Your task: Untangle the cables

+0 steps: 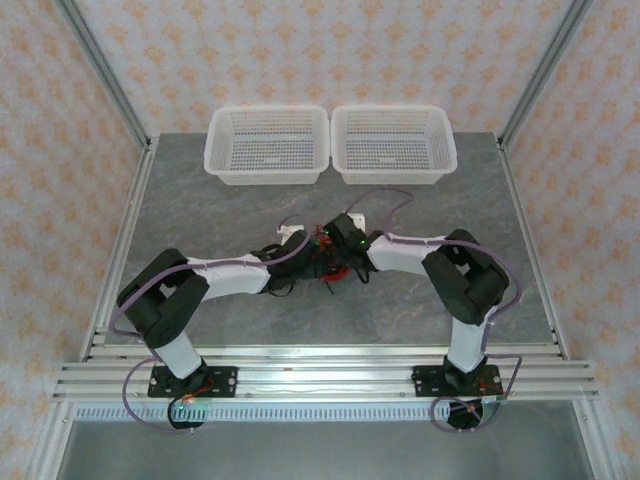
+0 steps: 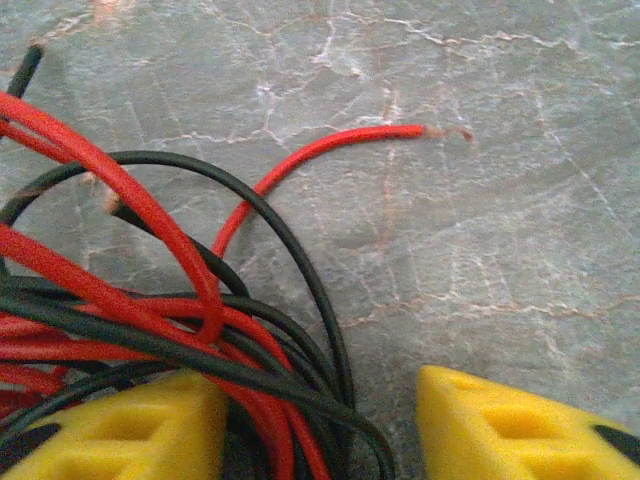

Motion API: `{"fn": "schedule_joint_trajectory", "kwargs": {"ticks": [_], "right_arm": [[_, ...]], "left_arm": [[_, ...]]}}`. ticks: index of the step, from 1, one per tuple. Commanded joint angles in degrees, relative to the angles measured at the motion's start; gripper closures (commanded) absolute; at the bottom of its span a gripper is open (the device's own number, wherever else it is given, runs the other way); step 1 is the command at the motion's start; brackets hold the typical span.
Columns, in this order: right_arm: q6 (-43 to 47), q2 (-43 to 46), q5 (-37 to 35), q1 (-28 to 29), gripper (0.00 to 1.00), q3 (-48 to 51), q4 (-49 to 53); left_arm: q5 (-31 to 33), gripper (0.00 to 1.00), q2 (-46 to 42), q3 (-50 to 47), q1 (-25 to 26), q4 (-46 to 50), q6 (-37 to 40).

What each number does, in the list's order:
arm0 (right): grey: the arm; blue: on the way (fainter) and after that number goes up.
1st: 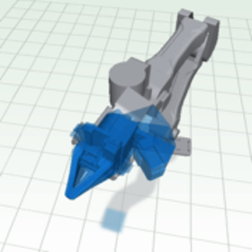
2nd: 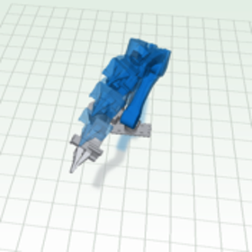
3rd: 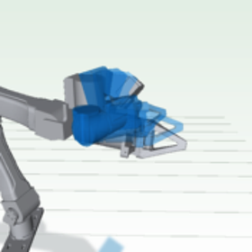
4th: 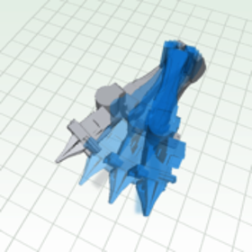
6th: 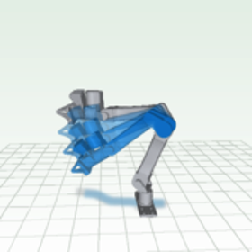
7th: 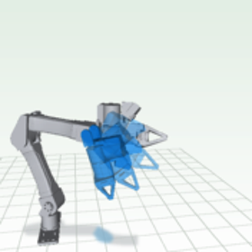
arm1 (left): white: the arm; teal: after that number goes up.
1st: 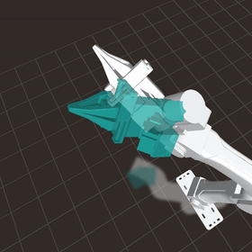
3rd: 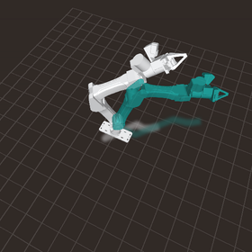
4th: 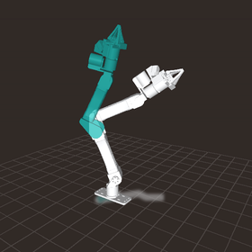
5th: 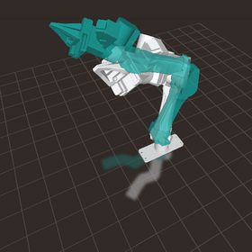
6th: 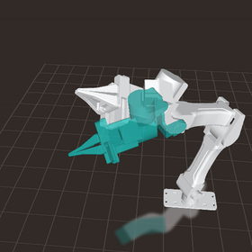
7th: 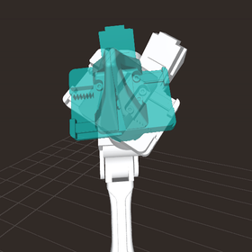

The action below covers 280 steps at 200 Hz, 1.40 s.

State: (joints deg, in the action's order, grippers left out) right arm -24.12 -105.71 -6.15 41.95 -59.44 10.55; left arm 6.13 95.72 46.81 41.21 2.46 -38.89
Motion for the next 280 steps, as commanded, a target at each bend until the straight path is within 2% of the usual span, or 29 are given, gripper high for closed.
{"fn": "schedule_joint_trajectory", "kwargs": {"ticks": [1, 17, 46, 91, 141, 167, 197, 236, 258, 280], "right_arm": [[-2.25, -2.84, -2.02, -0.5, 0.58, 1.26, 1.38], [-4.77, -2.04, -3.92, -1.06, 0.65, 2.94, 1.81], [-10.5, 3.37, -6.7, -1.94, 0.63, 9.25, -0.49], [-20.24, 11.75, -6.94, -3.18, 0.61, 17.68, -2.68], [-28.33, 17.75, -0.99, -3.04, 0.63, 23.96, -5.26], [-29.67, 22.48, 3.08, -2.33, 0.6, 25.77, -6.62], [-27.26, 27.07, 5.27, -1.54, 0.49, 23.74, -3.89], [-19.47, 31.08, 2.39, -1.44, 0.27, 18.49, 4.57], [-10.52, 30.35, -0.36, -1.6, 0.24, 14.19, 9.98], [1.41, 28.63, 0.53, -2.46, 0.24, 10.71, 12.36]], "left_arm": [[5.99, 0.06, -0.92, -1.45, -0.05, 5.58, -2.96], [8.71, 0.06, -1.21, -2.56, -0.96, 7.35, -5.06], [11.49, 0.04, -2.82, -7.24, -4.12, 7.7, -8.61], [12.59, 0.0, -9.17, -11.97, -6.73, 5.02, -11.87], [13.22, 0.0, -12.4, -14.82, -8.25, 5.1, -14.96], [12.46, 0.0, -15.36, -16.61, -8.52, 3.36, -14.95], [7.3, 0.01, -20.38, -16.68, -8.42, -0.99, -10.45], [0.27, 0.01, -24.07, -12.42, -6.48, -1.13, -1.42], [-1.14, 0.01, -22.77, -8.49, -3.91, 1.93, 2.48], [-2.19, 0.01, -19.3, -4.36, -0.64, 4.52, 4.96]]}}
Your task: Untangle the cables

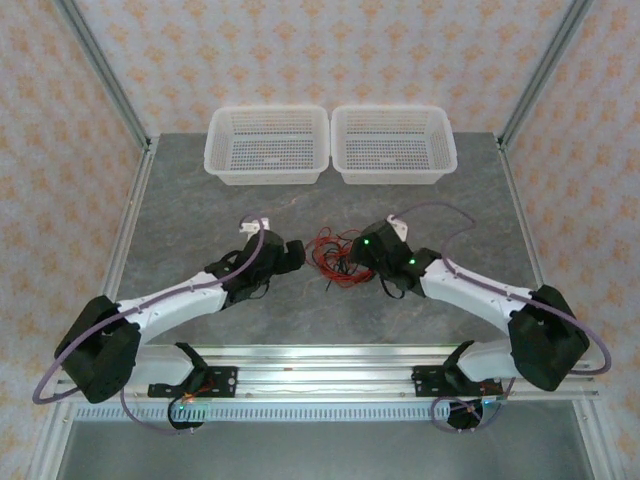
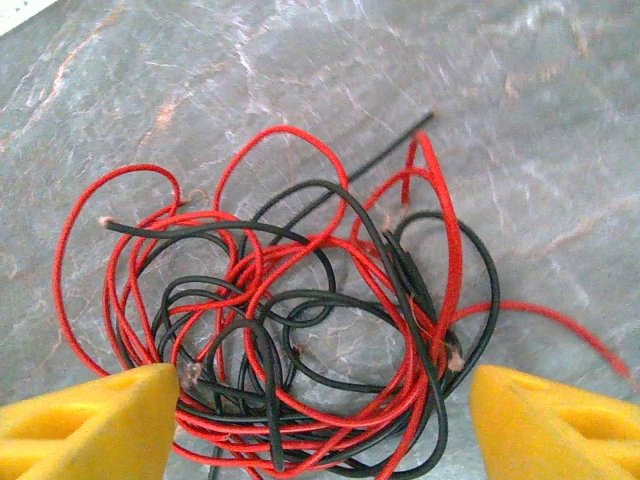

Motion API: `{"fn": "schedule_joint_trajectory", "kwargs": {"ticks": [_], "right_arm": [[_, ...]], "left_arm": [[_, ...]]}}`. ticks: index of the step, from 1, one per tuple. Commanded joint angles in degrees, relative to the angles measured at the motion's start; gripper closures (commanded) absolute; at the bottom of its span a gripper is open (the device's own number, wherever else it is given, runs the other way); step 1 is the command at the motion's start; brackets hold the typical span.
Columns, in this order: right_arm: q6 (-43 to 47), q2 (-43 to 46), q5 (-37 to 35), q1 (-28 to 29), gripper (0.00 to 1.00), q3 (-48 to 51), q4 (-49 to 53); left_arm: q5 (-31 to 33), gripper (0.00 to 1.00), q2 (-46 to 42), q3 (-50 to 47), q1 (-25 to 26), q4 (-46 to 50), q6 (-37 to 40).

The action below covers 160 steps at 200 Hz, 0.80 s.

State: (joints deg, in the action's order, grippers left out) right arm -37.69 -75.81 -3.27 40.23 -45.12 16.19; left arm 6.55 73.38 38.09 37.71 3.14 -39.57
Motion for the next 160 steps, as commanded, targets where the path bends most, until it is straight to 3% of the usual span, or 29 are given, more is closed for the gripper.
{"fn": "schedule_joint_trajectory", "kwargs": {"ticks": [1, 28, 68, 118, 160], "right_arm": [[15.53, -1.36, -2.22, -0.79, 0.25, -3.72, 6.78], [28.03, -4.29, 2.51, -2.53, 0.26, -7.28, 8.89], [37.42, -12.16, 4.41, -4.24, 0.32, -12.48, 12.47], [40.3, -20.48, 0.2, -4.63, 0.36, -15.85, 15.37], [38.97, -17.25, 3.18, -4.63, 0.35, -16.3, 14.05]], "left_arm": [[-2.64, 0.01, 3.19, 4.54, 3.01, 3.91, 5.64], [-3.82, 0.01, 8.28, 8.14, 5.62, 4.64, 6.96], [-5.68, 0.02, 14.91, 10.56, 7.48, 1.06, 3.58], [-6.11, 0.03, 18.78, 13.97, 9.81, 1.09, 2.77], [-5.18, 0.03, 14.0, 14.32, 11.14, 3.29, 3.69]]}}
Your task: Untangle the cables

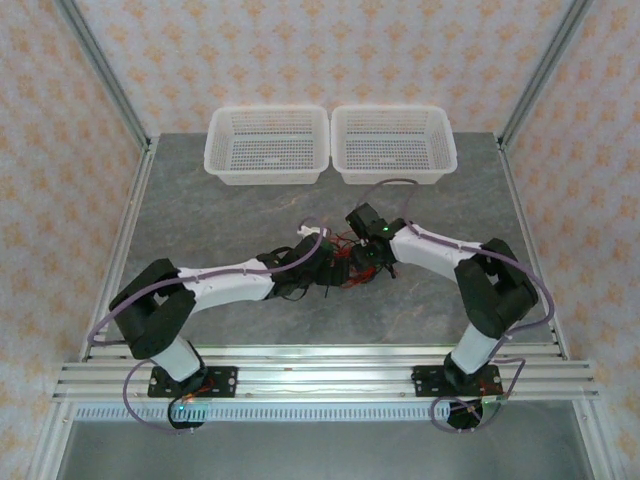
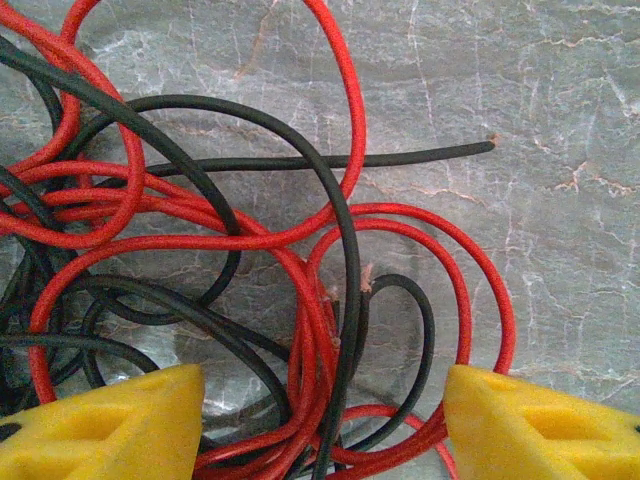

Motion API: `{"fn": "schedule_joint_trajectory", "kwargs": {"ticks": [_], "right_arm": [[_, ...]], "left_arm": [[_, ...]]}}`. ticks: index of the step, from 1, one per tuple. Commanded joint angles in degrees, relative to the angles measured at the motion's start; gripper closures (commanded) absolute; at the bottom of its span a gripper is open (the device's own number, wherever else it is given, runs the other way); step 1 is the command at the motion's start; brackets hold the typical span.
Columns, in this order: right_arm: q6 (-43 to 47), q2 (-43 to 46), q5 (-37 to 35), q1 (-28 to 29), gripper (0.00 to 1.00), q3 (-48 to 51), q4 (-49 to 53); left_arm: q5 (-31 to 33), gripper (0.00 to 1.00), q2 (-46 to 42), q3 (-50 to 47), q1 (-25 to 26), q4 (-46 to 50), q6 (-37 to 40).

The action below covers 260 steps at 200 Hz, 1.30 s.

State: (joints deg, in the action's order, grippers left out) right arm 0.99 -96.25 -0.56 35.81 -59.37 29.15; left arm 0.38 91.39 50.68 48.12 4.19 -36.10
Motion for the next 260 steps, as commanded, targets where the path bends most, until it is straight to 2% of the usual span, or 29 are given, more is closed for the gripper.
{"fn": "schedule_joint_trajectory", "kwargs": {"ticks": [1, 37, 68, 104, 111, 137, 167, 201, 235, 260], "right_arm": [[0.26, 3.35, 0.56, -0.22, 0.35, -2.1, 1.04], [-3.27, 12.34, 0.91, -1.66, 0.3, -3.46, 1.6], [-8.95, 19.9, -1.69, -6.54, 0.28, -2.11, 1.82], [-13.43, 28.3, -1.24, -13.49, 0.26, 3.54, -1.27], [-13.77, 29.59, -0.69, -14.36, 0.26, 4.33, -1.46], [-14.51, 31.59, 0.22, -15.32, 0.26, 6.56, -1.61], [-15.42, 31.65, 3.61, -15.29, 0.25, 9.44, -3.66], [-15.97, 31.34, 7.4, -15.25, 0.26, 12.38, -5.92], [-17.2, 29.96, 10.32, -14.69, 0.26, 14.62, -8.85], [-18.29, 26.92, 10.7, -11.47, 0.26, 14.52, -10.61]], "left_arm": [[1.13, 0.03, -4.11, 1.76, 0.79, 2.41, 0.22], [5.42, 0.03, -8.29, 2.93, 3.59, 7.03, 2.17], [7.18, 0.03, -8.22, 5.02, 6.62, 8.92, 4.22], [10.1, 0.02, 0.37, 11.79, 8.45, 13.16, 2.88], [11.25, 0.01, 2.74, 13.58, 8.48, 14.6, 0.42], [12.61, 0.01, 10.65, 18.88, 8.37, 16.16, -2.77], [14.89, 0.0, 16.72, 20.69, 8.07, 16.56, -6.46], [17.34, 0.0, 13.94, 14.39, 5.8, 14.42, -10.39], [15.51, 0.0, 8.0, 5.45, 2.19, 9.68, -12.61], [12.99, 0.0, 5.48, -0.09, -0.3, 5.94, -13.08]]}}
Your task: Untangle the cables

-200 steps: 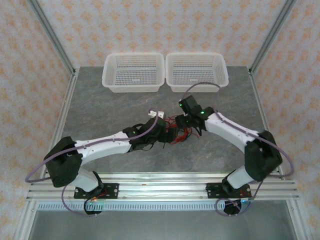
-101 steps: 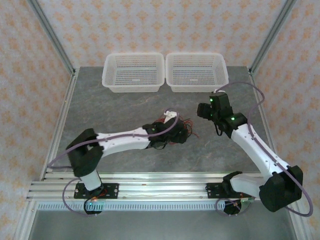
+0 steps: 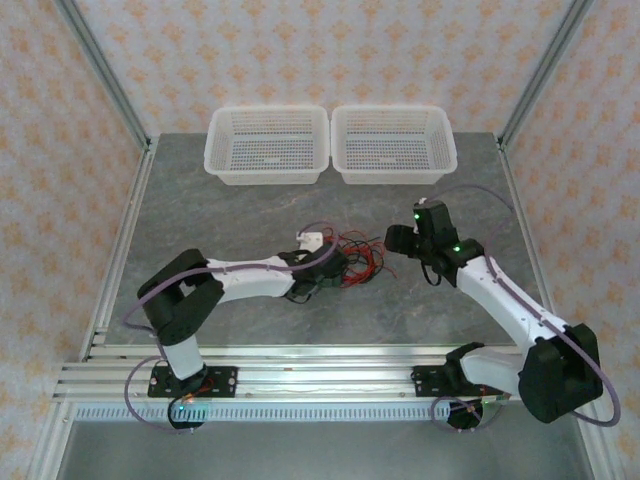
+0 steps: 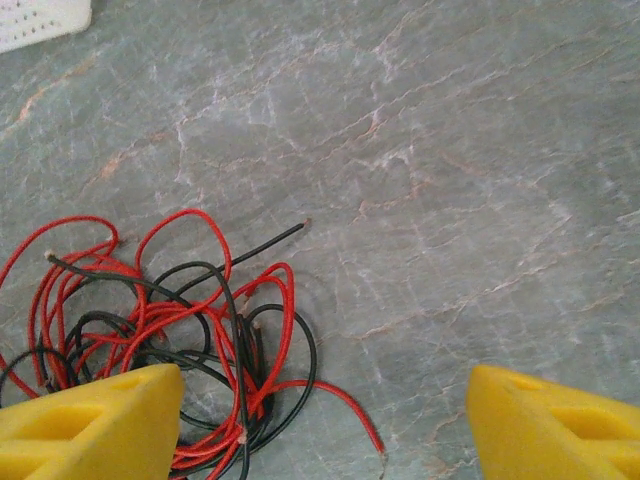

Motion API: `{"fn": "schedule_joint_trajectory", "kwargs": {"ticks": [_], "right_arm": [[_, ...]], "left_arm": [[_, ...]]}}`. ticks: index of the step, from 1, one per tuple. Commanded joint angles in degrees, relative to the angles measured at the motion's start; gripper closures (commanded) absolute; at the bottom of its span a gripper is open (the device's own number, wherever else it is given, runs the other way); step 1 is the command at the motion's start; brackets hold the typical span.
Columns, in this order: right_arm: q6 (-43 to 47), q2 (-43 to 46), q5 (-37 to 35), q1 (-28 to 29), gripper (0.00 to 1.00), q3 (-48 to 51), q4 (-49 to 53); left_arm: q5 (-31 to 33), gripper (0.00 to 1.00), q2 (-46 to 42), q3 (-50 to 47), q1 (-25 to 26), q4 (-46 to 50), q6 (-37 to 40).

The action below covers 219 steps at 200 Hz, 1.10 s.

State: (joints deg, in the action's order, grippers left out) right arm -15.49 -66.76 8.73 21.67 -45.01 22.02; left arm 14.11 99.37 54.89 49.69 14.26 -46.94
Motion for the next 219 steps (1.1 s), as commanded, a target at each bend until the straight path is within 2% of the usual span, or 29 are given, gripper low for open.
{"fn": "schedule_joint_trajectory", "kwargs": {"ticks": [1, 35, 70, 111, 144, 169, 189, 197, 219], "right_arm": [[-1.87, -2.75, 1.44, 2.85, 0.26, 0.13, -3.48], [-3.04, -11.33, -4.13, 9.79, 0.26, -3.82, -2.53], [-2.64, -20.28, -11.37, 14.28, 0.26, -8.06, 1.62], [-1.68, -25.8, -15.06, 15.15, 0.27, -9.8, 4.09], [-1.76, -28.95, -15.06, 15.16, 0.33, -9.93, 3.23], [-1.79, -31.46, -14.26, 15.13, 0.44, -9.59, 1.79], [-1.83, -32.68, -13.34, 15.16, 0.59, -9.06, 0.26], [-1.95, -32.81, -13.05, 15.15, 0.68, -8.96, -0.17], [-2.85, -32.24, -12.95, 15.16, 1.0, -9.12, -0.43]], "left_arm": [[-0.79, 0.0, -2.55, -4.51, -1.97, -4.32, -2.21], [-3.17, 0.01, -2.33, -7.71, -3.54, -8.69, -1.95], [-4.17, 0.0, -0.43, -7.96, -3.95, -10.69, -1.49], [-5.37, 0.01, 0.81, -9.04, -4.45, -12.72, -1.31], [-5.15, 0.01, 0.25, -9.52, -4.81, -12.64, -0.97], [-4.79, 0.01, -2.26, -9.11, -4.85, -11.33, 0.21], [-4.9, 0.0, -5.88, -8.73, -4.76, -10.45, 1.72], [-5.03, 0.01, -7.4, -8.47, -4.76, -10.0, 2.34], [-6.62, 0.01, -10.43, -7.35, -4.39, -8.78, 4.46]]}}
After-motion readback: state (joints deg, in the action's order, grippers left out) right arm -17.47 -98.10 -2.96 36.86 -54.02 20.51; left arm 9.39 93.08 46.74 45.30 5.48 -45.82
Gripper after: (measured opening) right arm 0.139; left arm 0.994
